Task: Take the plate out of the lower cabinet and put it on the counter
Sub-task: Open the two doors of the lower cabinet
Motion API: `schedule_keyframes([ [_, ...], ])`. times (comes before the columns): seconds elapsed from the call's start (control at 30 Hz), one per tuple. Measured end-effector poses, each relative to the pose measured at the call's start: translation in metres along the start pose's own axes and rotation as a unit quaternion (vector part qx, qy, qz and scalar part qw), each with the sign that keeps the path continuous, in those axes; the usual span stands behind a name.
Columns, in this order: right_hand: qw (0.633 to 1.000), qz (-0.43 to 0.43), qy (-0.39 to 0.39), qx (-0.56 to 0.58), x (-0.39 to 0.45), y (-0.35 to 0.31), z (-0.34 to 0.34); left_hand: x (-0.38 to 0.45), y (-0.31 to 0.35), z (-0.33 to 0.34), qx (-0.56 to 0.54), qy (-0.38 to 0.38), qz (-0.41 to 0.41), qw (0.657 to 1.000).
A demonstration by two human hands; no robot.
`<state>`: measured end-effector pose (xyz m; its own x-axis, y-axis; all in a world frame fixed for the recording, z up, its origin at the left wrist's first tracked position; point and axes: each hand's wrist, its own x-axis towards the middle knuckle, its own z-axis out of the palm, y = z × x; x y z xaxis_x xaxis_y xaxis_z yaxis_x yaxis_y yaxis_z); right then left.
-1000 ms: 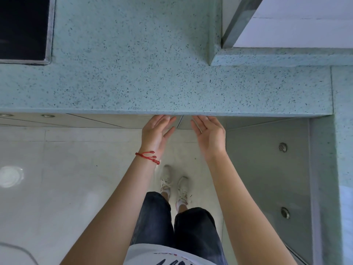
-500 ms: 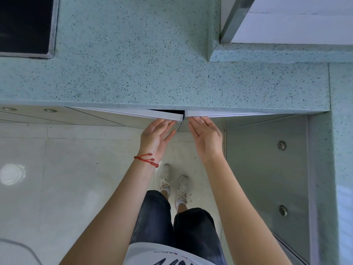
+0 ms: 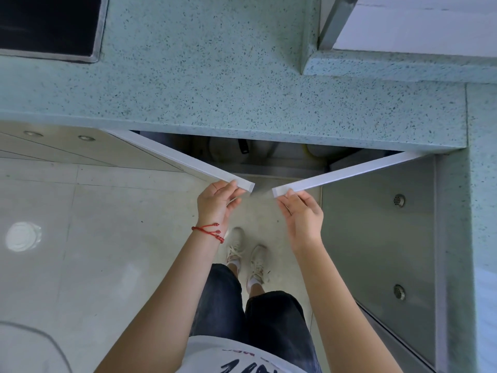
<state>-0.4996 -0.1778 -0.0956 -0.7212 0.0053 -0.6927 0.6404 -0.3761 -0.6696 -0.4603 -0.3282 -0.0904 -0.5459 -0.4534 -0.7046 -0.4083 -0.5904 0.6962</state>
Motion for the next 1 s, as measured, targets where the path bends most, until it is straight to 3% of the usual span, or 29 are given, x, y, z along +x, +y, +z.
schedule_keyframes([
  [0.2, 0.997, -0.02, 0.019, -0.071, -0.019, 0.007, -0.027, -0.017, -0.012, -0.022, 0.02, 0.028, 0.001, 0.999],
  [1.0, 0.982, -0.046, 0.049, -0.178, -0.074, 0.004, -0.135, -0.069, -0.031, -0.108, 0.074, 0.052, 0.025, 0.996],
])
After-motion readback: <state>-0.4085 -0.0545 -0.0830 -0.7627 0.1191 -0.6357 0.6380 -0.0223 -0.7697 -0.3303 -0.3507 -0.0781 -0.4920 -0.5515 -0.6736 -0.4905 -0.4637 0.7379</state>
